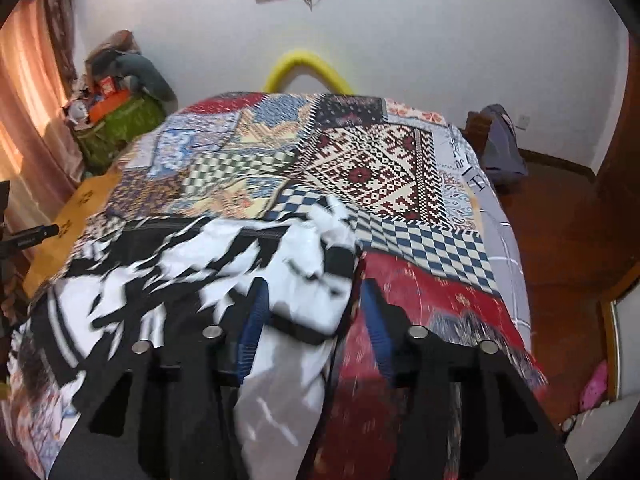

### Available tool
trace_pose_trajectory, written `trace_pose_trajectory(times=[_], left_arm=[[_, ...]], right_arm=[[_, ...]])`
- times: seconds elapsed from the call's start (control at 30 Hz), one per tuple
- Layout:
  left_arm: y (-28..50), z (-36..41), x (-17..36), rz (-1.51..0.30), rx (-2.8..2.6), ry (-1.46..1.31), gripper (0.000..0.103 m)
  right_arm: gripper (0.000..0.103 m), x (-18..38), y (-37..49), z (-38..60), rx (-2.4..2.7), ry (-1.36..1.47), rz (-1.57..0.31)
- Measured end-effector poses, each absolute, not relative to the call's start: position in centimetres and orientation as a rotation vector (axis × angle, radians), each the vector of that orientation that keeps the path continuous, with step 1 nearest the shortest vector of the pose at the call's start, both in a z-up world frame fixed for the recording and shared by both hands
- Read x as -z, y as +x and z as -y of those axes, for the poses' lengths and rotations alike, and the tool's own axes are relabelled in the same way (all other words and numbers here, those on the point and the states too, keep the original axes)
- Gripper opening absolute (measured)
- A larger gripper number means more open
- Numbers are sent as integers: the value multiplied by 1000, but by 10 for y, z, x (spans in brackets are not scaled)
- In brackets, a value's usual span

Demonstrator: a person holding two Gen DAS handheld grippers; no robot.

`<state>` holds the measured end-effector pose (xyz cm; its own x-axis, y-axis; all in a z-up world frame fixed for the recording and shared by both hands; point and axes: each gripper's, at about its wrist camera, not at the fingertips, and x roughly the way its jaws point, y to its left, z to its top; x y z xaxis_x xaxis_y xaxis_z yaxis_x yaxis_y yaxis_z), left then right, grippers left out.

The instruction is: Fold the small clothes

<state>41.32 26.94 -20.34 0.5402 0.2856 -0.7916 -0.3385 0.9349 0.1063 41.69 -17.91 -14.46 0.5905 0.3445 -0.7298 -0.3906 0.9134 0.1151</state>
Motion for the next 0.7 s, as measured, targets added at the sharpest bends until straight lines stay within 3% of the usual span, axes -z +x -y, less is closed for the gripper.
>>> trace_pose_trajectory(times=[0.27,0.5,0.53,0.6,0.67,0.7], left_arm=[[329,-245,188,-964,-282,-108,66],[305,-225,225,-1076,-206,-156,66],[306,-224,230,-1093,-195,-171,63],[310,-221,245,-1131,-153,-238,36],[313,-218,254,-1155,-110,-298,17],[313,-217,256,-1154,-111,-306,16]], right_arm=[[49,145,348,187,-499,-18,-853],[49,184,335,189,-523,51,-963],[49,185,333,187,-525,52,-971],[49,191,336,181,-537,44,-989],[49,198,341,174,-557,46,-1017],[49,202,342,172,-560,57,-1030]])
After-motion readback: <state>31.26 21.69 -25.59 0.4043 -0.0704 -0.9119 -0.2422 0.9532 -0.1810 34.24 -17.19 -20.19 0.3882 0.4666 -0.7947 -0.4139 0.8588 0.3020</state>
